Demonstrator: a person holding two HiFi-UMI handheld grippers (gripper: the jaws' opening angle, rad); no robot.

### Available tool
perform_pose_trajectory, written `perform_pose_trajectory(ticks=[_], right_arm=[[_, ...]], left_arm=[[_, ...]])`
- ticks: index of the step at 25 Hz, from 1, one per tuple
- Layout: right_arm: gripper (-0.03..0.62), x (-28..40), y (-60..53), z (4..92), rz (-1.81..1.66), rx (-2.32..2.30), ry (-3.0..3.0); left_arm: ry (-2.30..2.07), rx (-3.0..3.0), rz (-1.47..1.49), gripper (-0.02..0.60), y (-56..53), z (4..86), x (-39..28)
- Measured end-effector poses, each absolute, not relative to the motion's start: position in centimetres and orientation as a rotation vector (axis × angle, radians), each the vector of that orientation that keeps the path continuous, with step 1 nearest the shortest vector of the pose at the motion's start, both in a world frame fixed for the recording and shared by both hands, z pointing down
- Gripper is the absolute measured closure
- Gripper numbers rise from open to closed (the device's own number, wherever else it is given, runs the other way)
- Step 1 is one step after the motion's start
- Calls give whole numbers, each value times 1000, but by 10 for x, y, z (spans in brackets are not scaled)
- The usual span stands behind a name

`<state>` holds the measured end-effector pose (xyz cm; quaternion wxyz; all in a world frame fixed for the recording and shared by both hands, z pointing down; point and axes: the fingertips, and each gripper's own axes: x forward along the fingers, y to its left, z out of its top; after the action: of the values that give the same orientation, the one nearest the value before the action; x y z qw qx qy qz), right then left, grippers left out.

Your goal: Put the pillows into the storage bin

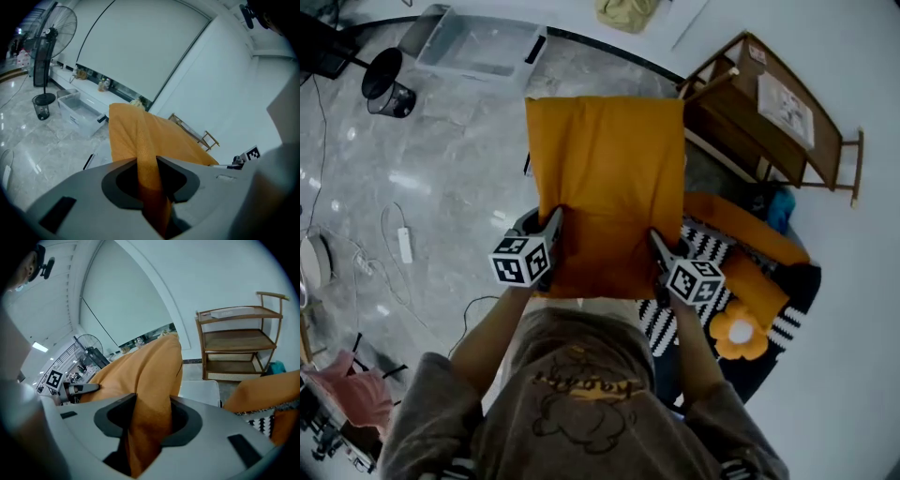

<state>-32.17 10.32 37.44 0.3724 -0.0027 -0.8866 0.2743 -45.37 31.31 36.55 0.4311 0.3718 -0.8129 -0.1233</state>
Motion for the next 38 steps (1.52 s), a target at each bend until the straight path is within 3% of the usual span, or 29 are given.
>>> perform_pose_trajectory(ticks=[12, 23, 30, 34, 38], right_arm=[[424, -415, 50, 548, 396, -387, -2125], [416, -444, 50, 690, 182, -684, -2038], [376, -458, 38, 750, 11, -766, -2016], [271, -471, 14, 764, -61, -666, -2057], [286, -466, 6, 756, -156, -599, -2111]], left_arm=[[-2024, 501, -448, 495, 292, 546, -453], [-2002, 245, -536, 497, 292, 689, -413], [-1930, 175, -604, 491, 274, 739, -385], [-1817, 109, -709, 411, 265, 761, -377], [-1785, 126, -745, 336, 252, 757, -375]])
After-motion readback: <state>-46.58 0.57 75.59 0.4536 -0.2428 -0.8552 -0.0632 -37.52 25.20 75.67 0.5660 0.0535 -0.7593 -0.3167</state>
